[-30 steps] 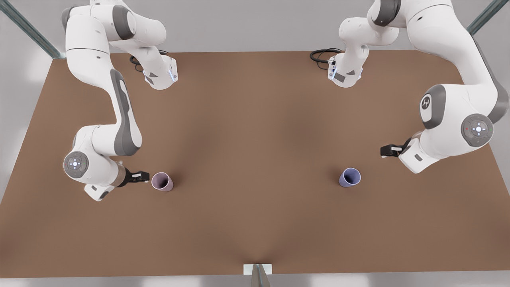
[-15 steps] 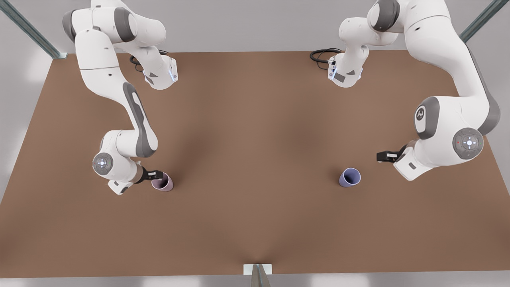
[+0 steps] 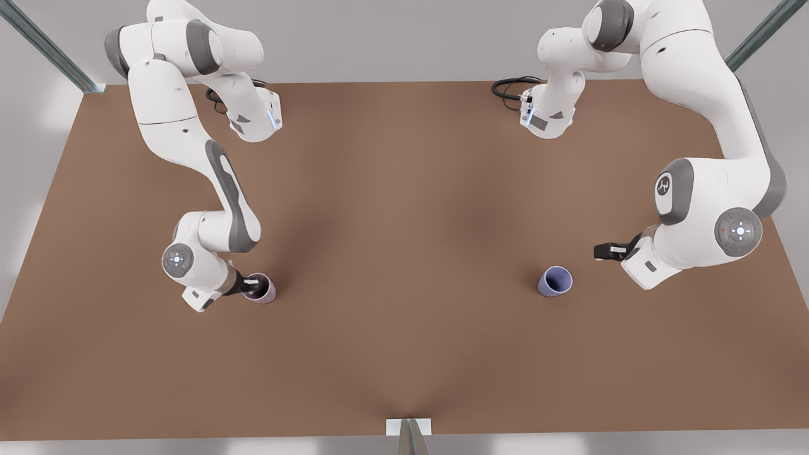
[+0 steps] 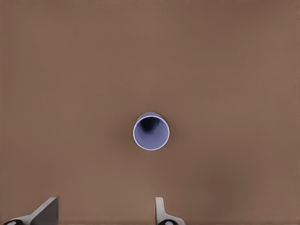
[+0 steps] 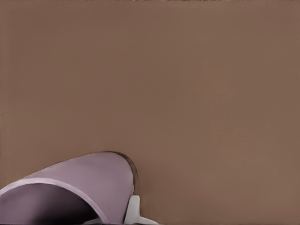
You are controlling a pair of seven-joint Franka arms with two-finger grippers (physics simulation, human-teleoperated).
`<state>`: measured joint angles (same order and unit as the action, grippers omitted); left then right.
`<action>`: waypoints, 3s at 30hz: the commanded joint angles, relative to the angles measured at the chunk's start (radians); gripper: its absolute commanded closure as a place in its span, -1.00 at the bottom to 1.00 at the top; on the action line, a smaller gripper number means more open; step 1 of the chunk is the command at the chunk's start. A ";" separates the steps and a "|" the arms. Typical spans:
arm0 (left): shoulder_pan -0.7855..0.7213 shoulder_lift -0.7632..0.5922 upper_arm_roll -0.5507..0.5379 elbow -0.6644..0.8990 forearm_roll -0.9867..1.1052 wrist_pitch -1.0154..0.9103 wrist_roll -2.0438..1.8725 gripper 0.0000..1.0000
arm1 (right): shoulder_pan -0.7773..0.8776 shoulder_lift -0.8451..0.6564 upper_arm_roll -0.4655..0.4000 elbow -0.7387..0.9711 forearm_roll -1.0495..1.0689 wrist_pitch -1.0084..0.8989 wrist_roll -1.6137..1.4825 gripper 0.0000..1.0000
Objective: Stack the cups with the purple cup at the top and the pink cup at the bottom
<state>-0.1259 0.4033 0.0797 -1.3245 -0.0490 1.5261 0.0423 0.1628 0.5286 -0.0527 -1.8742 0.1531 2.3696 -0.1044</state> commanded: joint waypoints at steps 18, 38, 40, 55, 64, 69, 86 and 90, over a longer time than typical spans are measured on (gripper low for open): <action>-0.012 0.019 -0.005 -0.343 -0.089 0.525 0.002 -1.00 | 0.454 0.316 0.090 0.817 -0.006 -0.398 0.860 0.57; -0.009 0.181 -0.003 -0.410 -0.088 0.612 0.004 -0.26 | 0.541 0.617 0.042 1.101 -0.003 -0.359 1.097 -0.36; -0.011 0.187 -0.005 -0.410 -0.089 0.612 0.004 -0.10 | 0.534 0.593 0.043 1.098 0.002 -0.374 1.095 -0.44; -0.015 0.032 -0.130 -0.306 -0.089 0.411 -0.217 0.57 | -0.238 -0.395 0.073 0.268 -0.196 -0.642 0.028 -1.00; -0.147 0.069 -0.334 -0.191 -0.086 0.408 -0.660 0.57 | -0.166 -0.233 0.054 0.421 -0.202 -0.618 0.015 -1.00; -0.198 0.155 -0.334 -0.122 -0.078 0.463 -0.754 0.57 | -0.174 -0.233 0.045 0.494 -0.171 -0.705 0.017 -1.00; -0.225 0.276 -0.331 -0.061 -0.071 0.582 -0.802 0.57 | -0.226 -0.229 0.036 0.573 -0.175 -0.740 0.014 -1.00; -0.224 0.275 -0.325 -0.065 -0.051 0.569 -0.797 0.57 | -0.221 -0.228 0.037 0.572 -0.173 -0.737 0.015 -1.00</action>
<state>-0.3497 0.6789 -0.2464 -1.3900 -0.1029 2.0909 -0.6260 -0.0592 0.3018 -0.0153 -1.3030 -0.0210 1.6369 0.0131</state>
